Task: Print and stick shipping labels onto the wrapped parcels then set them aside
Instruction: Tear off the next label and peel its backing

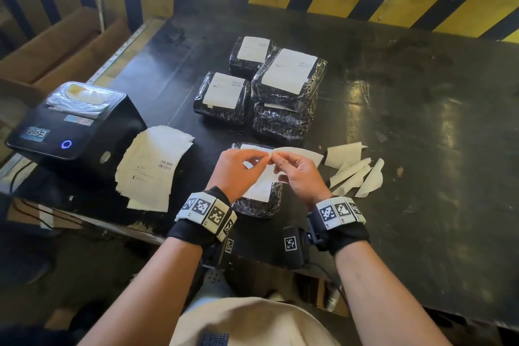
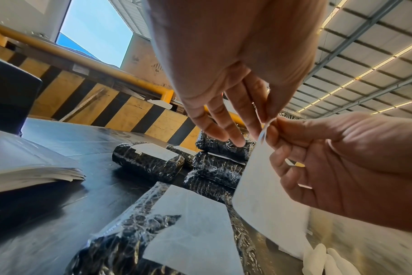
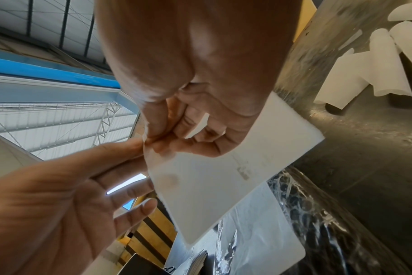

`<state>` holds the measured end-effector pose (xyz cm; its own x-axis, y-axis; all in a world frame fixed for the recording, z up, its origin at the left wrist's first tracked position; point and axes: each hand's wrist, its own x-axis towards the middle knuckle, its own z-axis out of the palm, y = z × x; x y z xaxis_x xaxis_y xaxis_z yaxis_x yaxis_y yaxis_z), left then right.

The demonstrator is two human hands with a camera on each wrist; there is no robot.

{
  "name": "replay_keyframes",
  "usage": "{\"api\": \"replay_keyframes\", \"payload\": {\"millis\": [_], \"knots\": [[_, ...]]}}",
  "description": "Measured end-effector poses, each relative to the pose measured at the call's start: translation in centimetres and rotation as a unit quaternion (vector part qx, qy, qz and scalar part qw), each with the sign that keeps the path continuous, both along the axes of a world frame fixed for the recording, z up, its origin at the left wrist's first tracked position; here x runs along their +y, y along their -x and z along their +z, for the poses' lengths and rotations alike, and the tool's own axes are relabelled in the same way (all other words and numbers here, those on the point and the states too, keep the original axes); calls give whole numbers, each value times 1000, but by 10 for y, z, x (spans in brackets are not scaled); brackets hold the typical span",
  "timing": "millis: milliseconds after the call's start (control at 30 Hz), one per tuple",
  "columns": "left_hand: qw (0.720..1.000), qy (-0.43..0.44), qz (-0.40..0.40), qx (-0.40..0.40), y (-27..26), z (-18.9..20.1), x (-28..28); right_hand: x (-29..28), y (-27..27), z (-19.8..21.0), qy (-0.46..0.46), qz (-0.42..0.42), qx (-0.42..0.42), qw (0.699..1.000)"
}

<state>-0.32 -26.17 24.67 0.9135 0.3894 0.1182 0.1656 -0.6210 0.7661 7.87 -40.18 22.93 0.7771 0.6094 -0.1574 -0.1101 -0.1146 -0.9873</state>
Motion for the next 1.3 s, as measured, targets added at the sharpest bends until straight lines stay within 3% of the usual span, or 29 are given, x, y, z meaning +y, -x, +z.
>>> {"api": "replay_keyframes", "payload": {"millis": [700, 1067, 1300], "knots": [[999, 28, 5, 17, -3, 10, 5, 8, -6, 5, 37, 7, -26, 999], [998, 58, 31, 17, -8, 13, 7, 14, 1, 12, 1, -96, -21, 995], [995, 65, 72, 7, -9, 21, 13, -13, -12, 10, -10, -191, 5, 982]]}}
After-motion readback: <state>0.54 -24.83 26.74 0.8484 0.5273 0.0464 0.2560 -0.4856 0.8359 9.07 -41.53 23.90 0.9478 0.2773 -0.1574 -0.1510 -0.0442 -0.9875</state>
